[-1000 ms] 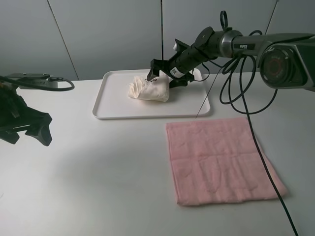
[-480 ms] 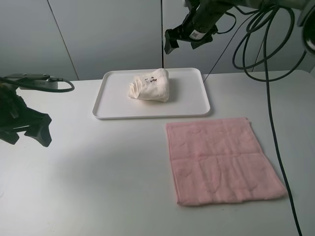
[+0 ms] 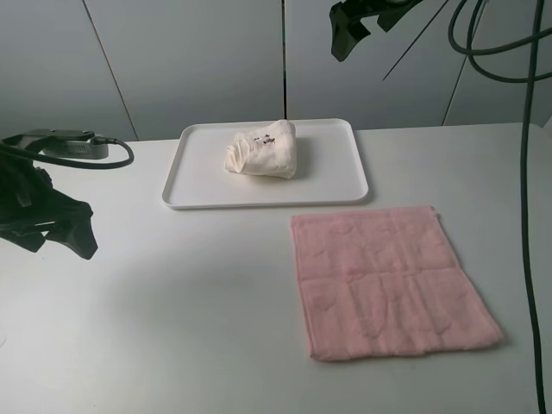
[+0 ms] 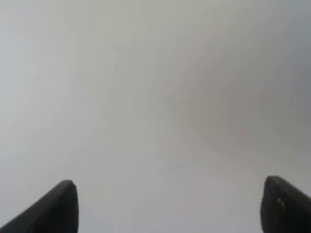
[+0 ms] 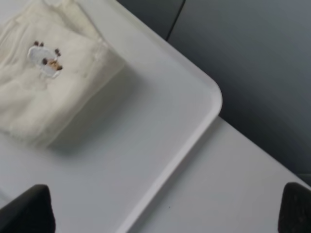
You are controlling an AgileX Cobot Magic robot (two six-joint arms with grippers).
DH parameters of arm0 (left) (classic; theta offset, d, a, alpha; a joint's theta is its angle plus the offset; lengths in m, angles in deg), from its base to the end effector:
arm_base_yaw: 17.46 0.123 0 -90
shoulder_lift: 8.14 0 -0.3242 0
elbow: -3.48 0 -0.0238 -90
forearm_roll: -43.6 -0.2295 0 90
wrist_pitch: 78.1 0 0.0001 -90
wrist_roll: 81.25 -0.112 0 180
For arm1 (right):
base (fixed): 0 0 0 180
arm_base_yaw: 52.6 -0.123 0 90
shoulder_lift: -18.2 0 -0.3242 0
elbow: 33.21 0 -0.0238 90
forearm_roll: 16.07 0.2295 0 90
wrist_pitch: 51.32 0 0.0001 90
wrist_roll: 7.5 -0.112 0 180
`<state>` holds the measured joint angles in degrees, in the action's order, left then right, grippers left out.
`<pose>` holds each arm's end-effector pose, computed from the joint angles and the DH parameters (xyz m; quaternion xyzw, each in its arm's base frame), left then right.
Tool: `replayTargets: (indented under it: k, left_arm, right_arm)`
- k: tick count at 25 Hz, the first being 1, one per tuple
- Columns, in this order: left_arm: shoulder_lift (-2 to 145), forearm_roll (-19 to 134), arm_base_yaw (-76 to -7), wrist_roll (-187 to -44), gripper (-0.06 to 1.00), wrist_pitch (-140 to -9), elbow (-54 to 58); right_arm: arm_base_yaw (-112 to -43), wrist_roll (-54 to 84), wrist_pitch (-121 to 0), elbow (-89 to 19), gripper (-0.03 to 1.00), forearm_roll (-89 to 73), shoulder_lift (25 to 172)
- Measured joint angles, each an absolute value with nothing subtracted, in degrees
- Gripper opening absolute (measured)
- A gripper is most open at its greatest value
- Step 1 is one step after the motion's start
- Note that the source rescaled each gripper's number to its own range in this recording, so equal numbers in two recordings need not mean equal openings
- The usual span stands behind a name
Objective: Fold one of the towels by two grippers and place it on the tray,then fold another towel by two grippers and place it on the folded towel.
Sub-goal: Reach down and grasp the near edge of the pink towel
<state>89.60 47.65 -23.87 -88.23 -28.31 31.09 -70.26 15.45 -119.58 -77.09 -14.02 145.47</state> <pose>0.2519 -0.0344 0.2194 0.0949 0.9942 -0.0277 0.0425 0.4512 0.1475 0.3325 -0.3342 0.9100 0.0064 0.2454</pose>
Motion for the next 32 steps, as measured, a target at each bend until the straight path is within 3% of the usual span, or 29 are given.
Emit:
replayTargets:
  k: [4,9,15,24,32]
  left_arm:
    - [89.60,47.99,-23.87,-88.85,0.97,-27.80,31.18]
    - [89.60,48.33,-24.90,-89.60,0.97,-27.74,31.18]
    - [89.60,48.20,-35.02,-92.46,0.97,-32.04,31.18]
    - [90.14,47.47,-48.22,-94.33,0.97,-35.57,30.54]
    - [98.49,47.11,-56.47,-94.94,0.97,-31.08,22.03]
  right_arm:
    - [-70.26,15.65,-119.59,-68.03,1.00,-14.30,139.86]
    - [-70.13,15.65,-112.84,-47.67,1.00,-15.48,130.42]
    - [-70.01,17.26,-108.34,-26.66,1.00,-15.48,117.44]
    - [-69.92,26.20,-115.31,-13.12,1.00,-16.07,112.67]
    - [-69.90,46.48,-114.40,-4.02,1.00,-13.46,112.53]
